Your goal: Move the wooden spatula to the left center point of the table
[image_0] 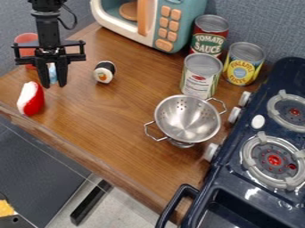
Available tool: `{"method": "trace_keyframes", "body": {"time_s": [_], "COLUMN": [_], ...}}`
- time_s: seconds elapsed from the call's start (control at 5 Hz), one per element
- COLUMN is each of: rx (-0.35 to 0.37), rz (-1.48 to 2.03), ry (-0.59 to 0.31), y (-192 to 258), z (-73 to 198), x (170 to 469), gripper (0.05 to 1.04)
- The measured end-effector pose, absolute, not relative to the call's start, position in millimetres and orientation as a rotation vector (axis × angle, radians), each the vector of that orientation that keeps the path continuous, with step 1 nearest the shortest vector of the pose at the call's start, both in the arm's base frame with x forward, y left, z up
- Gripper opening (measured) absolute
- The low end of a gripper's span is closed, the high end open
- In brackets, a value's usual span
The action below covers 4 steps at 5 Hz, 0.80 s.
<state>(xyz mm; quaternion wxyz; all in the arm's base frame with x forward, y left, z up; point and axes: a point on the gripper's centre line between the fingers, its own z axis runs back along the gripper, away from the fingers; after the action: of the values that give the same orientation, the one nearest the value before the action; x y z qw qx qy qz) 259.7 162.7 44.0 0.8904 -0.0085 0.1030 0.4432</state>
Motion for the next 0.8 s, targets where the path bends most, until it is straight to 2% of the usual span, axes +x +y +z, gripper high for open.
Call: {"method": "trace_keyframes", "body": {"time_s": [0.2, 0.6, 0.8], "rx": [-0.001, 0.037, 0.052], "rz": [0.806, 0.439, 0.433], "ry": [0.24, 0.257, 0.259], "y": [162.7, 133.3, 133.1], "z": [37.0, 5.6, 5.1], "x": [269.5, 311.6, 310.9], "gripper": [0.266, 0.266, 0.266]}}
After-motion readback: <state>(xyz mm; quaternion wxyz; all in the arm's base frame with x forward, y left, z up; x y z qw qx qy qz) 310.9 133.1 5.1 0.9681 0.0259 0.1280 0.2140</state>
